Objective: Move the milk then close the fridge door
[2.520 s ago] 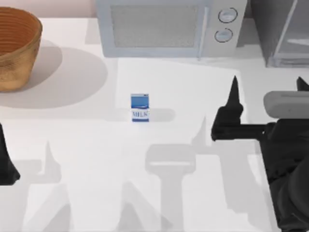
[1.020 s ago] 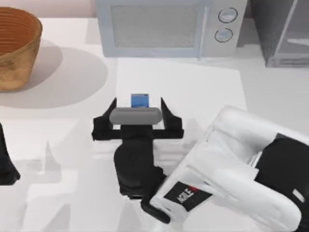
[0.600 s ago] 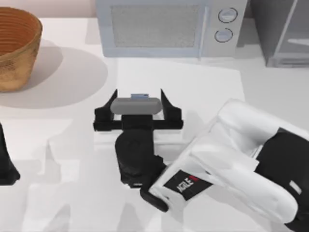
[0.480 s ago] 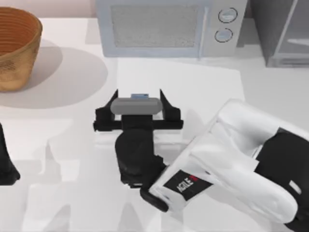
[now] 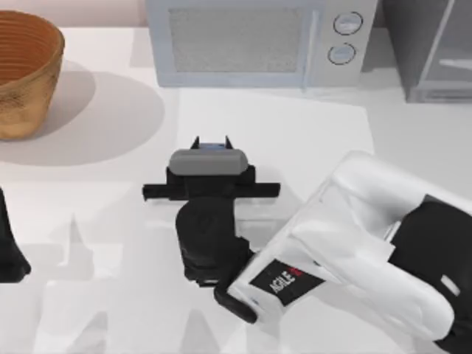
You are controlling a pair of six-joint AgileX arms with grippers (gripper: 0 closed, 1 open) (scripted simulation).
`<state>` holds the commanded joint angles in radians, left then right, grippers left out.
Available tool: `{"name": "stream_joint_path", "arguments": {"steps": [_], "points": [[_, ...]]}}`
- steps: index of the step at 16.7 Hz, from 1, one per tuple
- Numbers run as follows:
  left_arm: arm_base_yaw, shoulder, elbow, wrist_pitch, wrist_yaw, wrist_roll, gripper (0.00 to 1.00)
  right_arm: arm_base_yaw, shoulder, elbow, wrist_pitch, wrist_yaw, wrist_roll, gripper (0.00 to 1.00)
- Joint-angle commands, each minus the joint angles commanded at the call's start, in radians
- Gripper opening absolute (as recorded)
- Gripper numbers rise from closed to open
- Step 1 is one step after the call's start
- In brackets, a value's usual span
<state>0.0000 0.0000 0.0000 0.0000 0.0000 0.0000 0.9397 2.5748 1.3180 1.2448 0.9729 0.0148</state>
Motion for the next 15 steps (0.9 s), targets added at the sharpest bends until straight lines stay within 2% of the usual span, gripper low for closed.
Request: {"name": "stream_joint_path", "arguments": {"steps": [3,4,15], "points": [[0.000,0.000,0.000,0.000,0.000,0.000,1.00,0.000,0.000,0.000,0.000,0.000,0.000,0.02],[0.000,0.000,0.000,0.000,0.000,0.000,1.00,0.000,0.000,0.000,0.000,0.000,0.000,0.00],[0.000,0.000,0.000,0.000,0.000,0.000,1.00,0.003,-0.034,-0.010,-0.024,0.000,0.001,0.00]]}}
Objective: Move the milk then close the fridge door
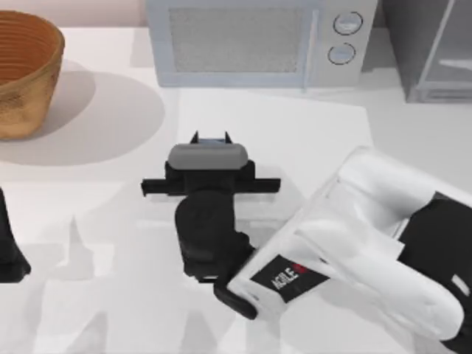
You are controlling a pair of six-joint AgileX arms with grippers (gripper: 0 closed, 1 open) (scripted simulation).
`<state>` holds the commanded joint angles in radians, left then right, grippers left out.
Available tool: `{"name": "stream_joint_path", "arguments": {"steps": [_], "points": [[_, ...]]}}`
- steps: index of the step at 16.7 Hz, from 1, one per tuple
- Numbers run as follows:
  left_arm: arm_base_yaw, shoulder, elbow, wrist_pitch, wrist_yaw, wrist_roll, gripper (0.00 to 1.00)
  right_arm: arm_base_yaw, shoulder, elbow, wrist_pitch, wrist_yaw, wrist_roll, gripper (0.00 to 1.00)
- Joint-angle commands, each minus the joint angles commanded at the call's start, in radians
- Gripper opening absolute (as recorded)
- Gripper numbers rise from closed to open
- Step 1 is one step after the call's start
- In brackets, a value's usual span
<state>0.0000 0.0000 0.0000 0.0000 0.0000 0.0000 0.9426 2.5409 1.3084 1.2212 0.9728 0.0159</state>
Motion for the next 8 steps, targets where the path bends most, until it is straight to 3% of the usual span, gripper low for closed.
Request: {"name": "stream_joint_path", "arguments": {"steps": [8], "points": [[0.000,0.000,0.000,0.000,0.000,0.000,1.00,-0.002,-0.062,-0.016,-0.045,-0.003,0.003,0.00]]}}
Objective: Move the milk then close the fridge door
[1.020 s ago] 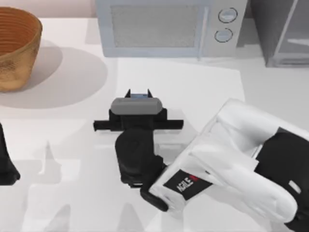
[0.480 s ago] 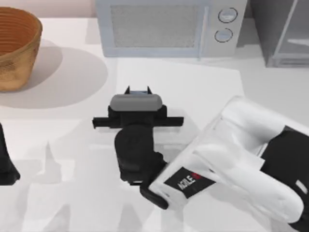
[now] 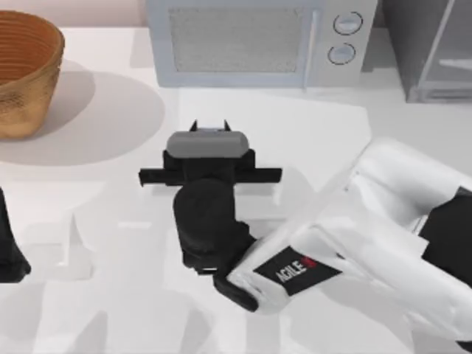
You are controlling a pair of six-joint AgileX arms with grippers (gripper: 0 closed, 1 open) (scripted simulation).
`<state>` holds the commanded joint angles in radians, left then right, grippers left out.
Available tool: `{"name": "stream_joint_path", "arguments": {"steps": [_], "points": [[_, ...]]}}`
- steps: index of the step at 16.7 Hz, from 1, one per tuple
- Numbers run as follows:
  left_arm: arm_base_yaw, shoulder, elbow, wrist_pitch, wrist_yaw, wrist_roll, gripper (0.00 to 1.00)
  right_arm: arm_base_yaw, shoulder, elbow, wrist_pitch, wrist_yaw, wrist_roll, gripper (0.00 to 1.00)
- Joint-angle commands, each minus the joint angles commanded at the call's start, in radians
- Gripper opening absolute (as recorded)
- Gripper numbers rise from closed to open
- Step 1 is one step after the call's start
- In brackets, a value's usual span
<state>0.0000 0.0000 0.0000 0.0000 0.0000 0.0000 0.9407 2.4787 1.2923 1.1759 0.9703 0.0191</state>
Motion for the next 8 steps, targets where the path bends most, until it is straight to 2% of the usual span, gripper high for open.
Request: {"name": "stream_joint_path", "arguments": {"steps": [4,8], "points": [[0.000,0.000,0.000,0.000,0.000,0.000,1.00,-0.103,-0.096,-0.103,-0.009,-0.100,0.002,0.00],[0.000,0.000,0.000,0.000,0.000,0.000,1.00,-0.324,-0.332,-0.326,-0.029,-0.334,-0.003,0.00]]}}
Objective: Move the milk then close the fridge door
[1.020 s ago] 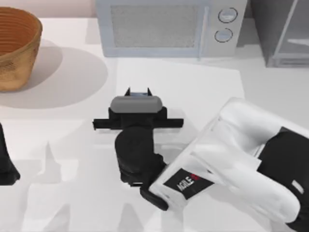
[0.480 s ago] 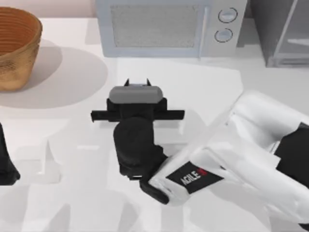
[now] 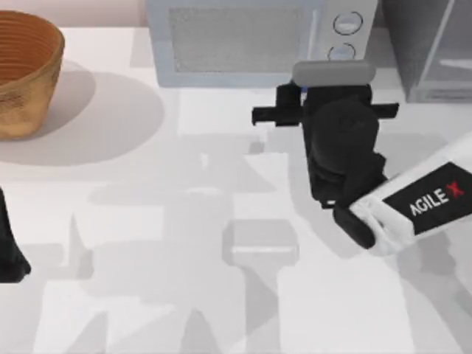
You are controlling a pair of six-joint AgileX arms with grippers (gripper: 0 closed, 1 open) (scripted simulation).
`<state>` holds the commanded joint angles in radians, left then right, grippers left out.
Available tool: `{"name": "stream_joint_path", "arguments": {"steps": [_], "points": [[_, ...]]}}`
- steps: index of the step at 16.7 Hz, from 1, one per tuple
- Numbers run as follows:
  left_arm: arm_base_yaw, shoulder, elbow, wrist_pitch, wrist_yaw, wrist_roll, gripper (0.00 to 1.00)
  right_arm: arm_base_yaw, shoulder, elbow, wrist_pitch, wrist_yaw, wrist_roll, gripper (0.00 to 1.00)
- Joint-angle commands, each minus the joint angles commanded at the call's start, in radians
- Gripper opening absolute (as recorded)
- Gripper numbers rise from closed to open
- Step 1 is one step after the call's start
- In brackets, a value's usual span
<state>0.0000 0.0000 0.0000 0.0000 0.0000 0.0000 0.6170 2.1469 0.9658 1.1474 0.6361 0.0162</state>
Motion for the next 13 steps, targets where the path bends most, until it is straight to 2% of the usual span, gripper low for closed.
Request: {"name": "stream_joint_path", "arguments": {"steps": [4,7,10,13], "points": [[0.000,0.000,0.000,0.000,0.000,0.000,1.00,-0.284,-0.318,-0.268,-0.002,-0.291,0.002,0.00],[0.000,0.000,0.000,0.000,0.000,0.000,1.00,-0.475,-0.515,-0.449,-0.010,-0.473,0.003,0.00],[0.000,0.000,0.000,0.000,0.000,0.000,1.00,-0.583,-0.623,-0.556,-0.027,-0.578,0.001,0.00],[0.000,0.000,0.000,0.000,0.000,0.000,1.00,-0.602,-0.642,-0.575,-0.033,-0.597,0.000,0.00]]}}
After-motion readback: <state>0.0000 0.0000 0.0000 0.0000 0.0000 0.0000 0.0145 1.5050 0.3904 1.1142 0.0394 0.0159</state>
